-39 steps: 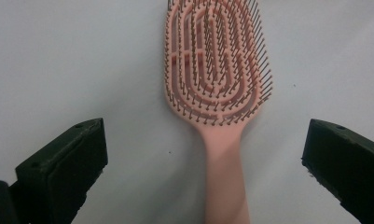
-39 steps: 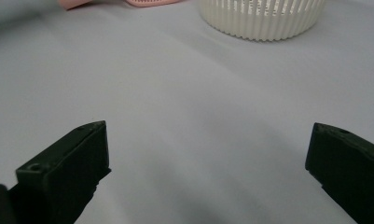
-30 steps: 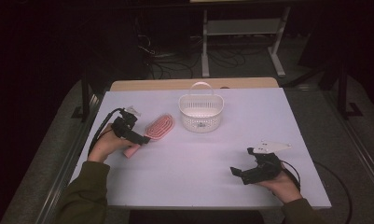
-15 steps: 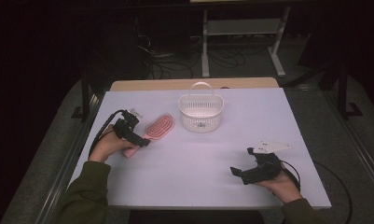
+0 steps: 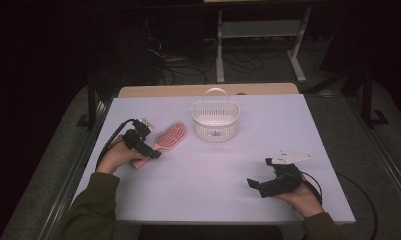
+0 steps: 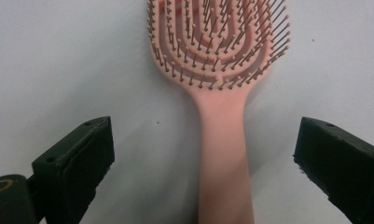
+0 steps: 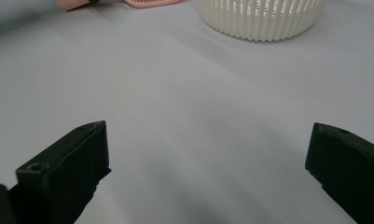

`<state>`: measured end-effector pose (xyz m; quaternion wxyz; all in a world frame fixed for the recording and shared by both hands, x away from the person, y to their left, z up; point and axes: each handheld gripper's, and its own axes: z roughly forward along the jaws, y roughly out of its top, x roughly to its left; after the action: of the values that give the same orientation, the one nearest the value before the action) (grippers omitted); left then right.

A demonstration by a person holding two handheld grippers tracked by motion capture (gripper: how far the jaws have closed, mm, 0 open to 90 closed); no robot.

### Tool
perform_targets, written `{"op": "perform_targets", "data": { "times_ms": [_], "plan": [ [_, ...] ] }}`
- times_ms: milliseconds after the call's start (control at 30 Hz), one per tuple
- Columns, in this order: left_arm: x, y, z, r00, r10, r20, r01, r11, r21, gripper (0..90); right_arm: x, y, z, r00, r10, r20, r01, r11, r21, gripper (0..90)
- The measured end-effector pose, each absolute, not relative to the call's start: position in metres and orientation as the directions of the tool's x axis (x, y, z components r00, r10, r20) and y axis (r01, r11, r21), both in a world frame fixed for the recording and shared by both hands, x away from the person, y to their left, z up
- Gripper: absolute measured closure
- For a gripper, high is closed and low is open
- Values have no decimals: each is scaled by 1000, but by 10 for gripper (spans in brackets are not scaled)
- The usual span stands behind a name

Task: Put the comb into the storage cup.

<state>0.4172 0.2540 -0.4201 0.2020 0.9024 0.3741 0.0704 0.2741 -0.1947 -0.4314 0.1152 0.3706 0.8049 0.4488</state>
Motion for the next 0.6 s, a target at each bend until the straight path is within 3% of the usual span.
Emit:
{"op": "perform_targets", "data": {
  "times_ms": [600],
  "plan": [
    [417, 252, -420, 715, 699, -11, 643, -652, 401, 189, 274, -195, -431, -699, 700, 145, 492, 324, 808, 0]
  ]
}}
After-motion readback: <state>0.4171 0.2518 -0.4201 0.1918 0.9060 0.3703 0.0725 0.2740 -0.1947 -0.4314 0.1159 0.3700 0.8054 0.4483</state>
